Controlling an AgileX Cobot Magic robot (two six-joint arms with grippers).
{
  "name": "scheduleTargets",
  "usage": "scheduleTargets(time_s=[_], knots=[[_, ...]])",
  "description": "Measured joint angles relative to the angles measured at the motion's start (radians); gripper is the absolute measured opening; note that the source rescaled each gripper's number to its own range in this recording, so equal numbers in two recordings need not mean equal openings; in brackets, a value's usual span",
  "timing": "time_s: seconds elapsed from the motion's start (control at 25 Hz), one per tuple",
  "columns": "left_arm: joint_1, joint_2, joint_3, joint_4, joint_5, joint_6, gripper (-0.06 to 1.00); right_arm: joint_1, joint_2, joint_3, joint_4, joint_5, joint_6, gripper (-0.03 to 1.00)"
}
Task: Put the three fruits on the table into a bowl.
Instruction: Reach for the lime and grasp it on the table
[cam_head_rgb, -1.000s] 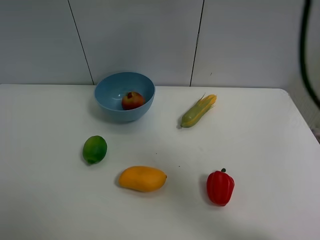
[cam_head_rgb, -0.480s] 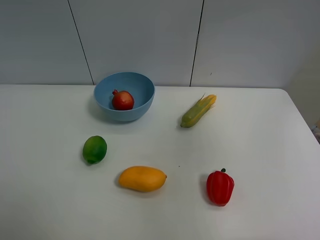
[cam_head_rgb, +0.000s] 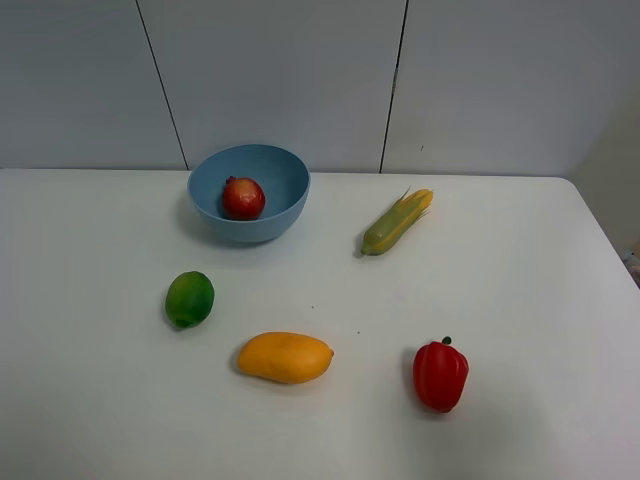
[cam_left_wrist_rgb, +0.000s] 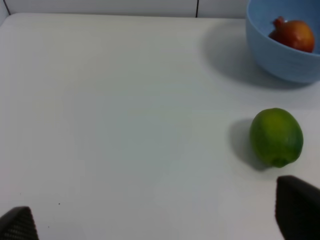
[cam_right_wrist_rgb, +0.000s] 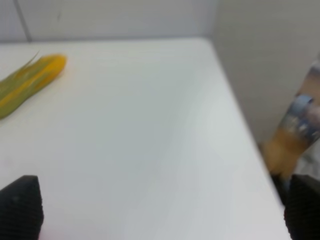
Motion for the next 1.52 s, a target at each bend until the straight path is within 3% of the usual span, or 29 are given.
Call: scheduleTargets(time_s=[0.16, 0.48, 1.52], knots=[[0.0, 0.0, 0.0, 0.0, 0.0, 0.0, 0.86, 0.002, -0.051, 0.101, 0.04, 0.0, -0.005, 0.89], [0.0, 0.0, 0.0, 0.0, 0.0, 0.0, 0.86, 0.076, -0.057, 0.101, 0.04, -0.006, -0.008, 0.89], [0.0, 0.0, 0.0, 0.0, 0.0, 0.001, 0.86, 0.078, -0.057, 0.101, 0.039, -0.006, -0.007, 0.89]])
